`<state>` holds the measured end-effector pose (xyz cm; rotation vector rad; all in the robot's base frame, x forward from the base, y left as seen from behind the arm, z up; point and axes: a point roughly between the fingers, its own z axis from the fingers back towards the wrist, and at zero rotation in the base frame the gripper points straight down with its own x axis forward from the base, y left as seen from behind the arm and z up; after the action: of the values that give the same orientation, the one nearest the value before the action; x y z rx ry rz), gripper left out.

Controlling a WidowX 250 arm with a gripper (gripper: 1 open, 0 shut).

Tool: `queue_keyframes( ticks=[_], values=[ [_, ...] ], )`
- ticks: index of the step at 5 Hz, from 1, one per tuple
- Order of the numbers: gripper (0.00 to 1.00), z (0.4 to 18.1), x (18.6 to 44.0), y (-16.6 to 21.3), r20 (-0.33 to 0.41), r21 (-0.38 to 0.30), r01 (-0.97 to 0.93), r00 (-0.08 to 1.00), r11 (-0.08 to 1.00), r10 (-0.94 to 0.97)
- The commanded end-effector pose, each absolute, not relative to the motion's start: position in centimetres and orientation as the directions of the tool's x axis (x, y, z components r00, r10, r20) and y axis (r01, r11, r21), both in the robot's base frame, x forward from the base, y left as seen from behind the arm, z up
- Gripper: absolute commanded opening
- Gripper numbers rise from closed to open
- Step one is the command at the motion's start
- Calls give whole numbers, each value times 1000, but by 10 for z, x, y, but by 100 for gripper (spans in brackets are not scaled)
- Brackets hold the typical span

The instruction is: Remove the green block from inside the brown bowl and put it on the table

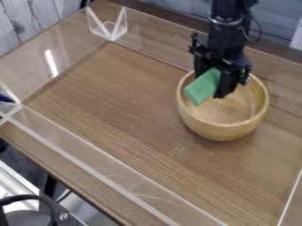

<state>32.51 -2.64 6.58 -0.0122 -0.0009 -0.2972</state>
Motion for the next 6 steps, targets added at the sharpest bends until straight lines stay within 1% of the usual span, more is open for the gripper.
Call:
queue_keyframes(
  ticks=[1,2,5,6],
  values=[
    [0,85,339,-38,76,-2,318,945,948,-317],
    [0,85,339,-43,75,-8,325,943,946,-324],
    [0,73,334,-38,105,19,329,938,944,-329],
    [0,81,334,-37,102,21,331,938,943,-331]
  ],
)
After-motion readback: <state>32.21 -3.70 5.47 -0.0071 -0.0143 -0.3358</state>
